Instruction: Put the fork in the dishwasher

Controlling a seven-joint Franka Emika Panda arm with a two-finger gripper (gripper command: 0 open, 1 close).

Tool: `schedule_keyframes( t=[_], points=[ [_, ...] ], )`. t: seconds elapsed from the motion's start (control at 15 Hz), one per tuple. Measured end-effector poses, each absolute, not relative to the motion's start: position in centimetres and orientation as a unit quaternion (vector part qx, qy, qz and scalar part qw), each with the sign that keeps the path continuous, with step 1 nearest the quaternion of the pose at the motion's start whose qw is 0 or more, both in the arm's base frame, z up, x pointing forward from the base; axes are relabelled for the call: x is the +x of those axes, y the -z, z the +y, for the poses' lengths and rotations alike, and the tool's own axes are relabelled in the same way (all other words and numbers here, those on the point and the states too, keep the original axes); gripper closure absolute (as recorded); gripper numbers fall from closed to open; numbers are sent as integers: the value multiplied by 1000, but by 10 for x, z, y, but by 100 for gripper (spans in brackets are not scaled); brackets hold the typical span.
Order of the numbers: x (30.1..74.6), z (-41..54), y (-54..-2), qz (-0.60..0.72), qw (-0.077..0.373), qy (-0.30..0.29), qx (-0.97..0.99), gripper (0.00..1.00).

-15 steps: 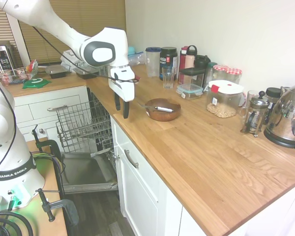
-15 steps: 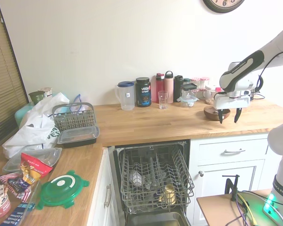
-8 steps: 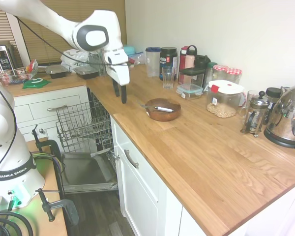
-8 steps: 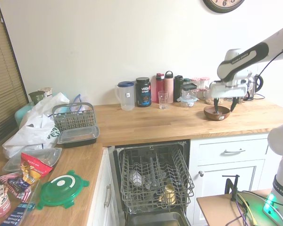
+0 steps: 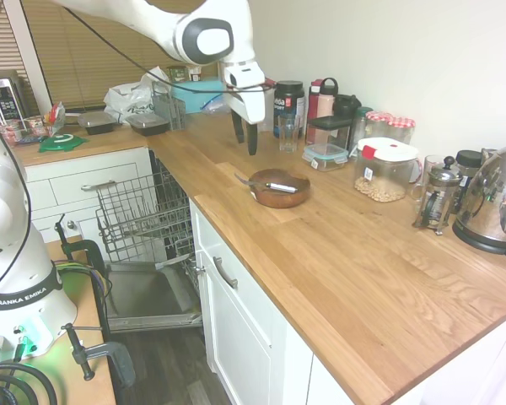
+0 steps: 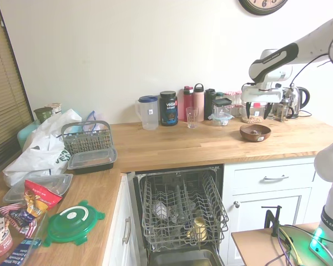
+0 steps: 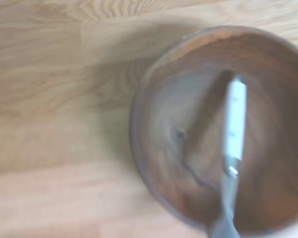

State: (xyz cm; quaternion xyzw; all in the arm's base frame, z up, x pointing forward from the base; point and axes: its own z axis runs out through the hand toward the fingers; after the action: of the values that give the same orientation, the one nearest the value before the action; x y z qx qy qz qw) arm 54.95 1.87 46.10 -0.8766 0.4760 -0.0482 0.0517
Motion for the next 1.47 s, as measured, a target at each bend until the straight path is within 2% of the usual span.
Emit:
schedule_keyframes(
  t=[0.4, 0.47, 1.0, 1.47],
  points=[
    [585, -13, -390, 519, 50, -13, -853, 0],
    [588, -11, -385, 521, 47, -15, -852, 100],
    [597, -12, -385, 533, 32, -29, -845, 100],
    [609, -13, -363, 537, 20, -46, -842, 100]
  ],
)
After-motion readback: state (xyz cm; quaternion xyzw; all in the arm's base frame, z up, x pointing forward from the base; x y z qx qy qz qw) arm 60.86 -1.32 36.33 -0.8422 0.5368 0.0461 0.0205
